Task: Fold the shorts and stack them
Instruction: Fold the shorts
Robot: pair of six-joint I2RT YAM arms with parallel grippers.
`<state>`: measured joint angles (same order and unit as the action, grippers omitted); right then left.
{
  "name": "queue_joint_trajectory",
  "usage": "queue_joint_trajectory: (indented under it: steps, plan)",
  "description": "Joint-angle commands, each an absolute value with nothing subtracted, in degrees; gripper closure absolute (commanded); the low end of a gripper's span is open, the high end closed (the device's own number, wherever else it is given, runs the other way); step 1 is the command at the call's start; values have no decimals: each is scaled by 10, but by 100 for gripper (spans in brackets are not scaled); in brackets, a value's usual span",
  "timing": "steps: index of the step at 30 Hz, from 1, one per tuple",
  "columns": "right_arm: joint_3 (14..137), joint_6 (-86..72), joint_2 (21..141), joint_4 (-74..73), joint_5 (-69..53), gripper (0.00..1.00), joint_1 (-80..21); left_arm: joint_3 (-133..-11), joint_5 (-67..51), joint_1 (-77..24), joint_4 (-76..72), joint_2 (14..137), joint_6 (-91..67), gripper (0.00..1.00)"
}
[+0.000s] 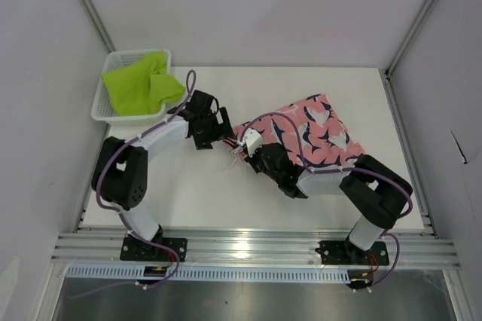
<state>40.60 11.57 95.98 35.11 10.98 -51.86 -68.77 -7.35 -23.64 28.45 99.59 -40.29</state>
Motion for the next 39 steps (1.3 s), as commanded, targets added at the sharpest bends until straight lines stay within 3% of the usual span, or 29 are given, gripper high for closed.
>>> queue_joint_trajectory:
  steps: [1, 18, 22, 28, 31, 32, 34, 35, 36, 39]
  plan:
    - [402, 72, 942, 403, 76, 100, -514, -667, -92, -222, 262, 946, -401, 2]
    - [424, 76, 958, 391, 76, 100, -530, -542, -141, -252, 74, 921, -526, 1]
    - [427, 82, 964, 391, 83, 100, -541, -526, -131, -254, 24, 912, -546, 6]
    - [431, 98, 970, 390, 90, 100, -562, -521, -131, -254, -12, 924, -565, 32]
    - [432, 108, 976, 391, 94, 100, -577, -533, -129, -254, -13, 934, -564, 52]
    - [434, 111, 978, 390, 97, 100, -580, -535, -128, -254, -10, 936, -560, 66]
    - [436, 111, 978, 387, 93, 91, -585, -539, -126, -253, -4, 939, -554, 80]
    - [433, 106, 971, 385, 86, 84, -585, -544, -124, -251, -4, 940, -546, 97]
    - [431, 100, 964, 384, 61, 74, -584, -547, -122, -250, 14, 941, -541, 100]
    - [421, 56, 923, 365, 8, 65, -556, -554, -138, -231, 17, 949, -515, 100]
